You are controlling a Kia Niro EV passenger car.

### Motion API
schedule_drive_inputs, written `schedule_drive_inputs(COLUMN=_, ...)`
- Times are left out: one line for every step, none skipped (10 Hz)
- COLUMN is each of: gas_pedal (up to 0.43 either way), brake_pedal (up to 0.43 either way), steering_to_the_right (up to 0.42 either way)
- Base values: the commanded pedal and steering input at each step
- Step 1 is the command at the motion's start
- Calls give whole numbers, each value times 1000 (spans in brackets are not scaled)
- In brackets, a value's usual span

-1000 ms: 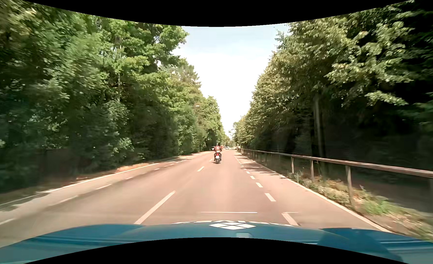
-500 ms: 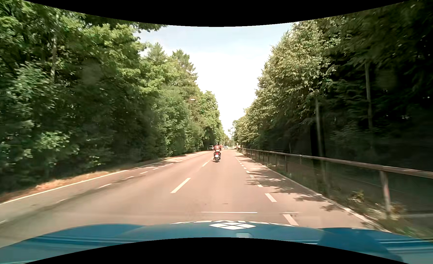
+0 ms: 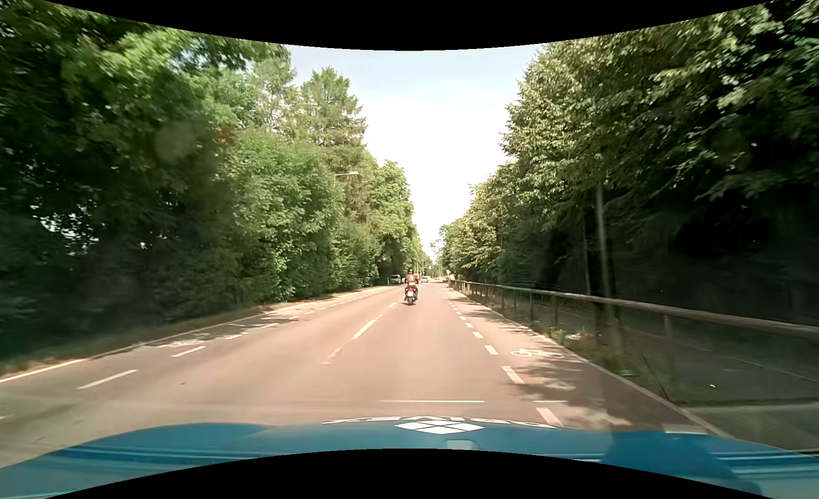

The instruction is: Follow the waypoints while adhering to traffic rules and regulations

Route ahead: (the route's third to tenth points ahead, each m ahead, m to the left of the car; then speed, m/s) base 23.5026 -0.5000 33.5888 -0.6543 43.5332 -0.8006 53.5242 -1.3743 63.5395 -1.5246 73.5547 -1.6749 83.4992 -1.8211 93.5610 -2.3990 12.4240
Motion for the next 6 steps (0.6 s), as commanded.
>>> schedule_drive_inputs(gas_pedal=79, brake_pedal=0, steering_to_the_right=1)
schedule_drive_inputs(gas_pedal=79, brake_pedal=0, steering_to_the_right=1)
schedule_drive_inputs(gas_pedal=67, brake_pedal=0, steering_to_the_right=1)
schedule_drive_inputs(gas_pedal=67, brake_pedal=0, steering_to_the_right=1)
schedule_drive_inputs(gas_pedal=47, brake_pedal=0, steering_to_the_right=1)
schedule_drive_inputs(gas_pedal=28, brake_pedal=0, steering_to_the_right=1)
